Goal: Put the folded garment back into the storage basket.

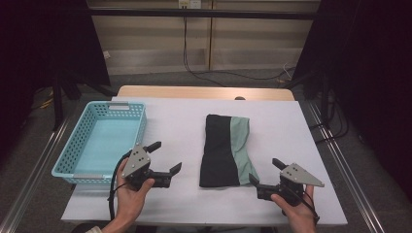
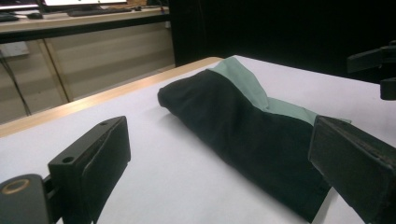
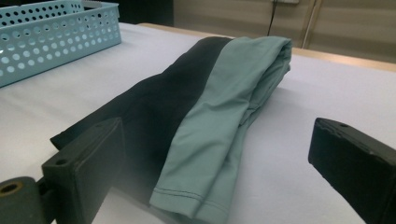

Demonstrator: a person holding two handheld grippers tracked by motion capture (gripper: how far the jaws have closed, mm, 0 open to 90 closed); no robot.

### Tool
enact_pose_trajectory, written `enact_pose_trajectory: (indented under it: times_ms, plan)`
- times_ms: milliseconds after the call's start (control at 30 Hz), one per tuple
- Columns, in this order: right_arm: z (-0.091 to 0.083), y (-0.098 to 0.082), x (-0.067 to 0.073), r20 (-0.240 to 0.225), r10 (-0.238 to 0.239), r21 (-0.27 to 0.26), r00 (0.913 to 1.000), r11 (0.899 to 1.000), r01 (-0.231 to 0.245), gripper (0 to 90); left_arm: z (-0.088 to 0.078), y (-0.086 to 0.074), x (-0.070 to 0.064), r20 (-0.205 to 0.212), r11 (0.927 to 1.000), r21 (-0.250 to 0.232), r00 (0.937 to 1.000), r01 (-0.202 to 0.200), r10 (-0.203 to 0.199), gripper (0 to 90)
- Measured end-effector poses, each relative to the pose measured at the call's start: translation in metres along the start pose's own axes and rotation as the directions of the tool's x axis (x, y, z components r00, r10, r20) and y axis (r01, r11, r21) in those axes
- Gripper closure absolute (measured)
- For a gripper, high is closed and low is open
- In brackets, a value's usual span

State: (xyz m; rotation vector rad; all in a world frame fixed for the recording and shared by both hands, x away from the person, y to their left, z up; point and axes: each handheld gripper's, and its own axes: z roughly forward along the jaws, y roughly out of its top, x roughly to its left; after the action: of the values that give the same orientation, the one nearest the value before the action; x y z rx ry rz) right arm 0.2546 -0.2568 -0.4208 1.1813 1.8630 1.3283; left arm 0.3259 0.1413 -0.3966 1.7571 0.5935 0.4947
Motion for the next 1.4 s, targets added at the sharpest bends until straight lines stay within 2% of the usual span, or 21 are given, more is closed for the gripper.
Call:
enact_pose_trajectory:
  times_ms: [100,200,233,300,400,500,533,667,733,800,867,900,967,1000,1100,1133,1233,1267,1300,1333,1400]
  plan:
    - [0.004,0.003,-0.001,-0.005,0.011,0.025,0.9999,1.000,-0.011,3.4,0.005,0.001,0.001,0.006,0.9999,0.002,0.9999,0.014,-0.014,5.3]
    - [0.007,0.005,-0.001,-0.011,0.020,0.051,0.9997,0.999,-0.019,3.9,0.013,0.003,0.004,0.017,0.9994,0.031,0.9997,0.018,-0.019,5.0]
    - [0.008,0.005,-0.001,-0.010,0.029,0.070,0.9995,0.997,-0.028,4.5,0.018,0.003,0.005,0.023,0.9977,0.057,0.9991,0.036,-0.037,4.6]
    - [0.010,0.007,-0.003,-0.029,0.047,0.119,0.9984,0.992,-0.044,5.9,0.022,0.003,0.005,0.024,0.9973,0.054,0.9984,0.051,-0.052,4.3]
    - [0.012,0.008,-0.004,-0.031,0.051,0.150,0.9982,0.988,-0.046,5.8,0.032,0.007,0.008,0.006,0.9974,0.040,0.9982,0.059,-0.060,4.3]
    - [0.013,0.010,-0.004,-0.049,0.060,0.160,0.9970,0.986,-0.051,6.1,0.037,0.009,0.010,0.019,0.9962,0.031,0.9965,0.081,-0.082,4.1]
    - [0.013,0.011,-0.004,-0.055,0.061,0.166,0.9966,0.985,-0.051,6.2,0.041,0.010,0.011,0.037,0.9956,0.037,0.9955,0.086,-0.087,4.1]
    - [0.014,0.013,-0.005,-0.067,0.056,0.183,0.9962,0.982,-0.042,6.3,0.053,0.016,0.012,0.054,0.9955,0.055,0.9952,0.078,-0.081,3.6]
    - [0.016,0.015,-0.006,-0.082,0.060,0.207,0.9949,0.977,-0.042,6.7,0.059,0.019,0.013,0.059,0.9964,0.056,0.9960,0.064,-0.068,3.6]
    - [0.017,0.017,-0.008,-0.089,0.046,0.216,0.9949,0.976,-0.026,6.7,0.066,0.022,0.015,0.059,0.9955,0.060,0.9954,0.073,-0.076,3.6]
    - [0.016,0.019,-0.009,-0.099,0.059,0.222,0.9933,0.974,-0.036,6.7,0.073,0.025,0.018,0.064,0.9955,0.068,0.9955,0.066,-0.070,3.6]
    - [0.016,0.021,-0.010,-0.102,0.065,0.225,0.9927,0.974,-0.040,6.5,0.076,0.025,0.018,0.067,0.9945,0.067,0.9941,0.081,-0.085,3.6]
    - [0.016,0.022,-0.012,-0.110,0.071,0.230,0.9914,0.972,-0.044,6.3,0.083,0.026,0.021,0.076,0.9935,0.077,0.9931,0.083,-0.089,3.6]
    - [0.017,0.024,-0.016,-0.123,0.071,0.270,0.9898,0.962,-0.036,6.1,0.086,0.027,0.022,0.084,0.9935,0.076,0.9923,0.084,-0.091,3.6]
    - [0.019,0.024,-0.020,-0.121,0.077,0.275,0.9896,0.961,-0.041,5.4,0.095,0.028,0.024,0.081,0.9931,0.077,0.9922,0.089,-0.095,3.6]
    - [0.020,0.025,-0.022,-0.114,0.083,0.282,0.9899,0.958,-0.048,5.6,0.099,0.029,0.025,0.089,0.9935,0.073,0.9916,0.087,-0.093,3.6]
    - [0.025,0.030,-0.030,-0.107,0.094,0.301,0.9898,0.952,-0.058,6.4,0.108,0.030,0.029,0.075,0.9937,0.085,0.9940,0.073,-0.080,3.7]
    - [0.025,0.030,-0.030,-0.107,0.094,0.301,0.9898,0.952,-0.058,6.4,0.112,0.030,0.031,0.101,0.9939,0.072,0.9908,0.083,-0.090,3.7]
    - [0.030,0.032,-0.033,-0.113,0.102,0.319,0.9883,0.946,-0.062,6.7,0.115,0.030,0.034,0.102,0.9932,0.051,0.9887,0.105,-0.110,4.0]
    - [0.033,0.032,-0.034,-0.115,0.102,0.325,0.9882,0.944,-0.060,7.2,0.115,0.030,0.034,0.102,0.9932,0.051,0.9887,0.105,-0.110,4.2]
    - [0.036,0.031,-0.036,-0.117,0.105,0.332,0.9876,0.941,-0.061,7.5,0.118,0.029,0.035,0.060,0.9918,0.038,0.9904,0.122,-0.124,3.3]
